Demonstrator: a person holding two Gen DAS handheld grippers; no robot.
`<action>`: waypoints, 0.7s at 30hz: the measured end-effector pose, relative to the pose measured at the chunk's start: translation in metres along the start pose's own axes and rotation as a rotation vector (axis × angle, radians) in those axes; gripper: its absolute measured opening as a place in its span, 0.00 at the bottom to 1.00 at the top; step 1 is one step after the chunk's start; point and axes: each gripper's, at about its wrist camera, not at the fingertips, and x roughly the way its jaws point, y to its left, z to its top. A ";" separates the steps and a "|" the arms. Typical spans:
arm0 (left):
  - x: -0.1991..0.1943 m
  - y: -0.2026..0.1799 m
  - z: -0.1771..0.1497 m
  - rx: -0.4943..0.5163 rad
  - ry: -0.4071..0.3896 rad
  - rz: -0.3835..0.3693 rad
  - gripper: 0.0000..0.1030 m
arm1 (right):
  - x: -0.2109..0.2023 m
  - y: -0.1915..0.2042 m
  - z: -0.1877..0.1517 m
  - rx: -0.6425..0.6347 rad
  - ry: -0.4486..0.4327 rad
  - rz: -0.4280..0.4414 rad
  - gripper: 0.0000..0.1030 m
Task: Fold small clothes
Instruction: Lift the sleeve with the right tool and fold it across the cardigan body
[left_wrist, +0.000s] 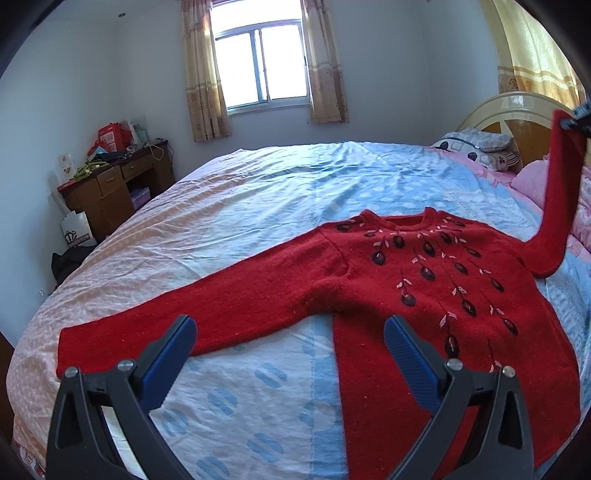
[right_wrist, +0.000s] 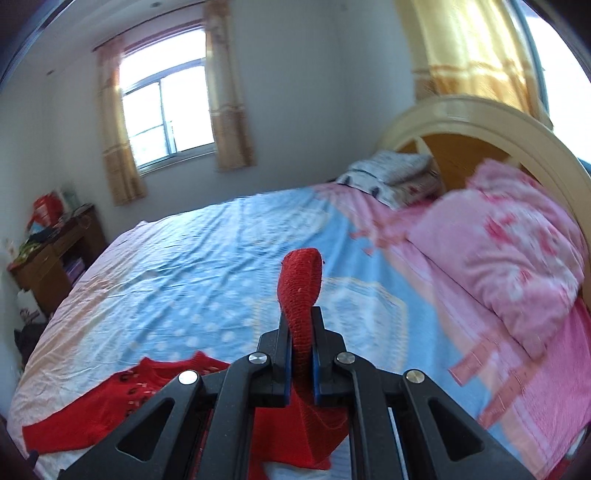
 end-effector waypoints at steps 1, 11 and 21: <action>0.000 0.001 0.000 -0.005 0.001 -0.003 1.00 | 0.000 0.014 0.003 -0.020 -0.005 0.009 0.06; 0.003 0.008 0.000 -0.029 0.010 -0.019 1.00 | -0.005 0.151 0.010 -0.246 -0.054 0.125 0.06; 0.005 0.016 -0.002 -0.045 0.009 0.000 1.00 | 0.026 0.294 -0.071 -0.461 0.011 0.302 0.06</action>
